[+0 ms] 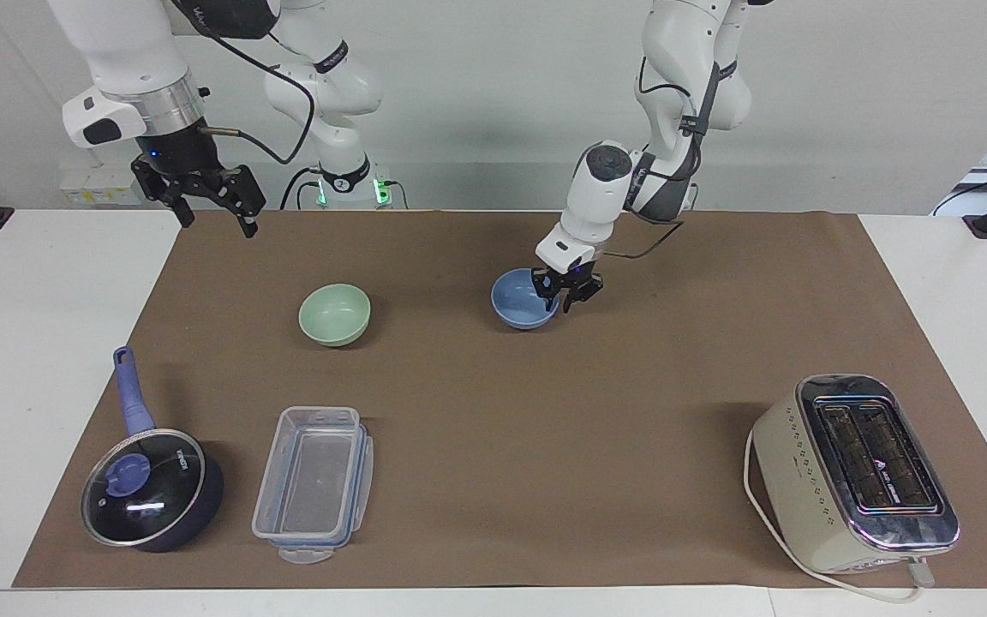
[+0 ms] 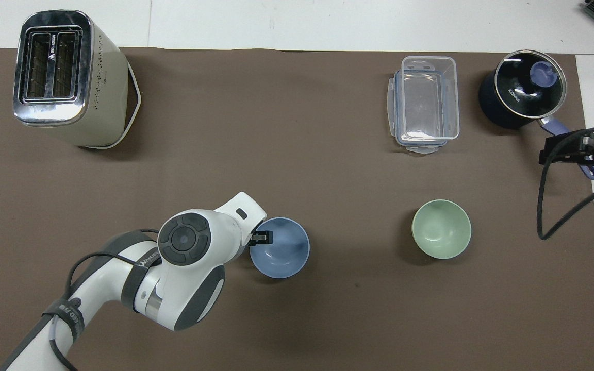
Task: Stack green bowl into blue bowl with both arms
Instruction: 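Open the left gripper and withdraw it from the blue bowl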
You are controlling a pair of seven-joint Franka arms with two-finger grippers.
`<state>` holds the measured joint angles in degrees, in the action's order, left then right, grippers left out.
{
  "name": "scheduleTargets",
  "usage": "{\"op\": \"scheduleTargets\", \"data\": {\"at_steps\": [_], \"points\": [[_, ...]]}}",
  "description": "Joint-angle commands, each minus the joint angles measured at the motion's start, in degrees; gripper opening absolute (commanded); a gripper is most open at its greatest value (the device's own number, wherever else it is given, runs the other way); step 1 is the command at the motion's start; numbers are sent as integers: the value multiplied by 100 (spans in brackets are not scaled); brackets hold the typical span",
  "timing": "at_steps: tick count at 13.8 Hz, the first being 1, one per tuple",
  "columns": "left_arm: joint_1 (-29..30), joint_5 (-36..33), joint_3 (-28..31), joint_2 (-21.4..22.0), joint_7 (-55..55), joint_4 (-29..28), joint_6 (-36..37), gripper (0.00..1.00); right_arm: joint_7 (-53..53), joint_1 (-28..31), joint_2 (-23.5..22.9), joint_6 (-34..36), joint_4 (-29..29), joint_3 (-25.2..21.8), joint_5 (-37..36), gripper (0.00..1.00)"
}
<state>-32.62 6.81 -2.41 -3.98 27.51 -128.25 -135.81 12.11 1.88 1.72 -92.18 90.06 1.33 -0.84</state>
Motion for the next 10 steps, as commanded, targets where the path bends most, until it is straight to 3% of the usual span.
{"op": "scheduleTargets", "data": {"at_steps": [1,10], "points": [[316,13,4,143,-123,484,782,100,-165,67,118,25,125,17,14,100],[1643,-66,4,134,-1492,2049,2487,100,-165,76,170,-124,301,17,14,100]]}}
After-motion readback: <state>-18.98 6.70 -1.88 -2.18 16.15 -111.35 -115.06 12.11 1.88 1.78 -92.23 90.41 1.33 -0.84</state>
